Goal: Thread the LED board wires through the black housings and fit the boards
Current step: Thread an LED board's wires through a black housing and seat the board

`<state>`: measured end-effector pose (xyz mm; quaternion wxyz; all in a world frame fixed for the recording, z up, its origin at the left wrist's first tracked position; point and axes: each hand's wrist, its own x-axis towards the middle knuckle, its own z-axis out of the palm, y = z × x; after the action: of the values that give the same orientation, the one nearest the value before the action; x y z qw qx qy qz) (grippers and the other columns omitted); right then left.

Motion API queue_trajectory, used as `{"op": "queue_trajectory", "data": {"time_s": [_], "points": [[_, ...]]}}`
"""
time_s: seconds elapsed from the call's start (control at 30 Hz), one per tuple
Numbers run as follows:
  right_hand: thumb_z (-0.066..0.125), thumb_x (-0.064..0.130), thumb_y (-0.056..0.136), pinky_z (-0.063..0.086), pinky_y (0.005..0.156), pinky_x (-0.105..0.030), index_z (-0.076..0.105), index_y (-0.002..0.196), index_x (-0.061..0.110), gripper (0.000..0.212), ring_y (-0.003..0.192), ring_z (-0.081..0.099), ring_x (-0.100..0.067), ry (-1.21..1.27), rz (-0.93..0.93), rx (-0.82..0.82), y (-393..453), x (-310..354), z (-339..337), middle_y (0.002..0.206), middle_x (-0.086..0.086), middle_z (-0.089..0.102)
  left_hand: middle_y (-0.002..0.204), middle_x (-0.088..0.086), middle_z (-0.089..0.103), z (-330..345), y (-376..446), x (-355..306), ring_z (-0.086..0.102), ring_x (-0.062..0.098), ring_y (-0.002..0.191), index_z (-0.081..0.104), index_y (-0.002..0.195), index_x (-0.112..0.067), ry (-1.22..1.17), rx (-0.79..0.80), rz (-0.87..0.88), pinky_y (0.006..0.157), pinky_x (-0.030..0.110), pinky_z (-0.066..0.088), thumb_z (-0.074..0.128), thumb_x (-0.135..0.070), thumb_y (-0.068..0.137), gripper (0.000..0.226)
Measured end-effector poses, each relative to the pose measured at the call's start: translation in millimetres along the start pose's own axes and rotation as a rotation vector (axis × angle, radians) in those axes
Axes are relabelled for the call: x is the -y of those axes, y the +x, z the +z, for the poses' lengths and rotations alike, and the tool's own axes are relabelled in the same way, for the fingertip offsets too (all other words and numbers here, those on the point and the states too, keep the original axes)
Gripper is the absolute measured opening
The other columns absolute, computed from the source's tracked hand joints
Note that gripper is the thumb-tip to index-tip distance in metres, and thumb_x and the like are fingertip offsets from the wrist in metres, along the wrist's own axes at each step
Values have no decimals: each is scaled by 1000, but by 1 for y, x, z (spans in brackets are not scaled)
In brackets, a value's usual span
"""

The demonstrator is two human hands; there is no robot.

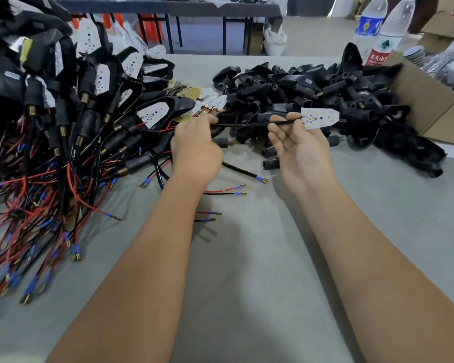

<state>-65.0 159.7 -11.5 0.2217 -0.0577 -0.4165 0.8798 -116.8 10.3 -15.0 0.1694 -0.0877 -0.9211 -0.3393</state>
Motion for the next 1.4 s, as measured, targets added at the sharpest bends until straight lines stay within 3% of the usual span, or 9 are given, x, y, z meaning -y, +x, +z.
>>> {"op": "queue_trajectory", "data": {"time_s": [0.33, 0.5, 0.6, 0.7, 0.8, 0.97, 1.1, 1.23, 1.4], "points": [[34, 6, 105, 53, 77, -26, 55, 93, 7, 24, 74, 63, -18, 64, -63, -29, -3, -1, -2, 91, -13, 66, 134, 12, 52, -3, 4, 19, 33, 30, 132, 50, 131, -7, 295, -91, 6, 101, 35, 33, 45, -1, 91, 40], [35, 5, 104, 53, 74, -26, 56, 93, 5, 24, 70, 62, -17, 61, -87, 170, -3, 13, 3, 87, -13, 67, 137, 9, 52, -2, 7, 26, 34, 29, 132, 49, 138, -12, 305, -146, 21, 101, 36, 33, 48, -11, 97, 41], [35, 4, 103, 54, 72, -26, 57, 91, 5, 25, 67, 62, -16, 129, -96, 199, -1, 20, 5, 83, -13, 68, 133, 5, 58, -7, 10, 28, 45, 26, 126, 60, 130, -12, 68, -234, 125, 104, 28, 34, 49, -3, 91, 42], [34, 6, 104, 53, 68, -24, 56, 90, 7, 26, 65, 62, -16, 221, -105, 34, 3, 21, 1, 81, -11, 68, 116, -3, 68, -17, 10, 24, 60, 12, 110, 71, 113, -15, -288, -323, 28, 93, 12, 41, 44, -4, 87, 39], [34, 7, 104, 52, 66, -22, 55, 89, 9, 26, 62, 60, -14, 255, -118, -165, 10, 21, -9, 78, -10, 67, 96, -12, 69, -24, 9, 22, 62, 6, 91, 72, 97, -22, -329, -373, -62, 76, 10, 42, 39, -10, 83, 38], [32, 2, 101, 43, 55, -17, 51, 83, 13, 29, 50, 48, -9, 404, -108, -452, 22, 36, -42, 70, -4, 60, 118, 3, 68, -19, 12, 21, 55, 24, 117, 69, 118, -19, 29, -199, 182, 100, 35, 41, 44, -5, 83, 45], [35, 2, 100, 44, 58, -18, 51, 77, 11, 30, 54, 50, -10, 475, -21, -432, 22, 40, -57, 74, -5, 59, 126, 0, 62, -3, 2, 10, 35, 16, 136, 63, 125, -25, 220, -33, 280, 115, 44, 13, 43, -17, 96, 36], [40, 11, 103, 48, 60, -21, 56, 82, 9, 27, 58, 56, -12, 443, 14, -363, 22, 34, -51, 74, -5, 62, 144, 2, 44, 4, -5, 1, 20, 22, 142, 64, 119, -30, 438, -28, 278, 113, 62, 1, 47, -27, 94, 30], [39, 9, 103, 47, 58, -18, 61, 87, 11, 27, 54, 53, -9, 188, 55, -331, 22, 27, -40, 66, -1, 61, 145, 7, 46, 10, -7, -10, 31, 26, 139, 44, 143, -19, 339, 79, 383, 114, 42, 22, 45, -21, 97, 46]]}}
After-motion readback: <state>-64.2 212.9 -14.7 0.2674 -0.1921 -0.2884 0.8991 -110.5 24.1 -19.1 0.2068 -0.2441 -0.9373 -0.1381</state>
